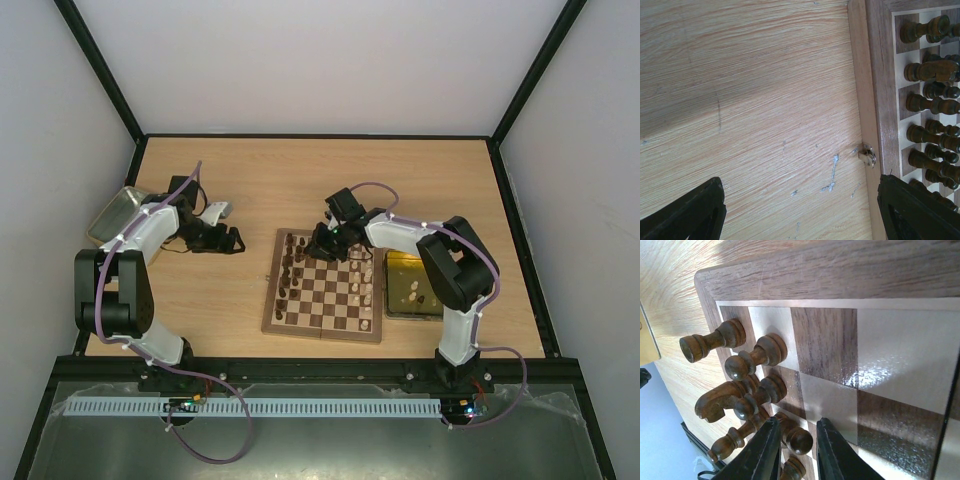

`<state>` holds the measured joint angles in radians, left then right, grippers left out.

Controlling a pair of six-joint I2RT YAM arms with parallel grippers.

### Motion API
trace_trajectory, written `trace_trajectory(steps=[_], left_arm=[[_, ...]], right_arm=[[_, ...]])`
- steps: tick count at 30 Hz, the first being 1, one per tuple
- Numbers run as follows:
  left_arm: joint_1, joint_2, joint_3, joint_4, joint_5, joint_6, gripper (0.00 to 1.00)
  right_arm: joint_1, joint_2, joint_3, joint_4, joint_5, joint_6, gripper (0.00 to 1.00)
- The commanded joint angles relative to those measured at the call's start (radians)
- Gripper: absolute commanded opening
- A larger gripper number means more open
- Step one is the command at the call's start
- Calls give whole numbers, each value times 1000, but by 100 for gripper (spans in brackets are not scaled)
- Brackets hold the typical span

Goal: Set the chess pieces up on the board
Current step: Pick up the chess piece from the chessboard.

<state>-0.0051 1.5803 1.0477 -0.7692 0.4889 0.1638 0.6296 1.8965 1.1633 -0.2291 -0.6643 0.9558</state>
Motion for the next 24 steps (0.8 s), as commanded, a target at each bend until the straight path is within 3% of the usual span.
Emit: trace_trajectory(steps=[1,24], left_arm=[[5,3,-6,-12,-3,-1,84],[5,1,-6,-12,-2,0,84]], right_arm=[[1,-20,-15,18,-17,15,21],[15,-22,-31,37,-16,27,21]])
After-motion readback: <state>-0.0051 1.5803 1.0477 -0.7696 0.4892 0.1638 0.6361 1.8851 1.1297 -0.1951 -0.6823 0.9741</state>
